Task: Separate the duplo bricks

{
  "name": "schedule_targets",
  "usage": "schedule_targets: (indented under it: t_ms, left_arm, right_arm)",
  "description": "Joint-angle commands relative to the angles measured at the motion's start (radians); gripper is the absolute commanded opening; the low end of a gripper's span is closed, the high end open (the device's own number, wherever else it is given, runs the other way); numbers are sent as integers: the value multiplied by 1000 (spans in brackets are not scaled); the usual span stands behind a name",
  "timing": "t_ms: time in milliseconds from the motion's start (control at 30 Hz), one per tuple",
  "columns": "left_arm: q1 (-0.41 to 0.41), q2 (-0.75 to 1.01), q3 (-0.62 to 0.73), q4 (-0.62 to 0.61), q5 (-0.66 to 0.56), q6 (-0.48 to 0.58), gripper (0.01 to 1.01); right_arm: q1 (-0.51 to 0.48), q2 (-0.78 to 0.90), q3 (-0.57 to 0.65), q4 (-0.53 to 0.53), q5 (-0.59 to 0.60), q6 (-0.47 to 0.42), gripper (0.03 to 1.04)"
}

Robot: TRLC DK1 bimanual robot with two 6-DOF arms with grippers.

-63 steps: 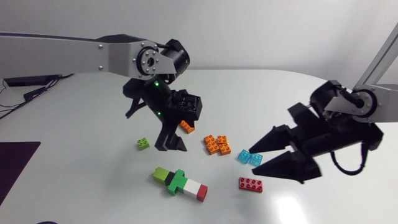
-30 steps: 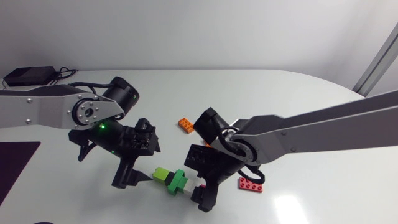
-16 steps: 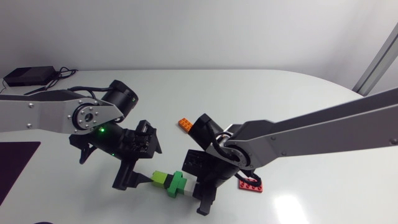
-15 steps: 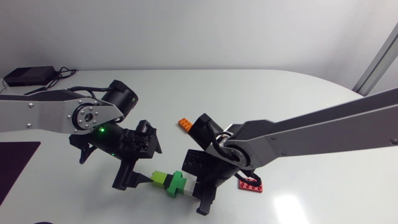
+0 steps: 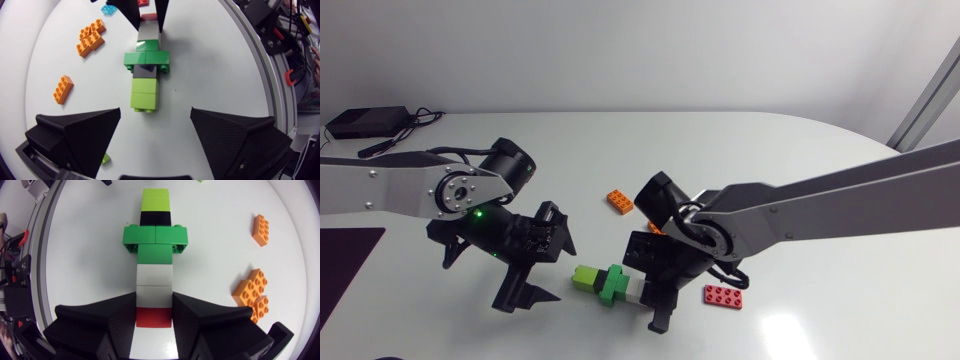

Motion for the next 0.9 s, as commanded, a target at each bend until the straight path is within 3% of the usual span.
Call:
schedule_targets:
  t_ms: [0, 267, 700, 867]
  left_arm:
    - [8, 8, -23, -17, 25, 34, 975]
    - [-32, 7, 4, -18, 65, 3, 974]
    - [2, -2, 46, -20, 157, -34, 956]
    - [-4, -4, 55, -20, 177, -54, 803]
  right_arm:
    - [-8, -74, -16, -24, 5, -23, 225]
    - [12, -189, -31, -63, 2, -14, 225]
    - [69, -223, -45, -87, 2, 6, 225]
    - [73, -232, -57, -89, 2, 7, 225]
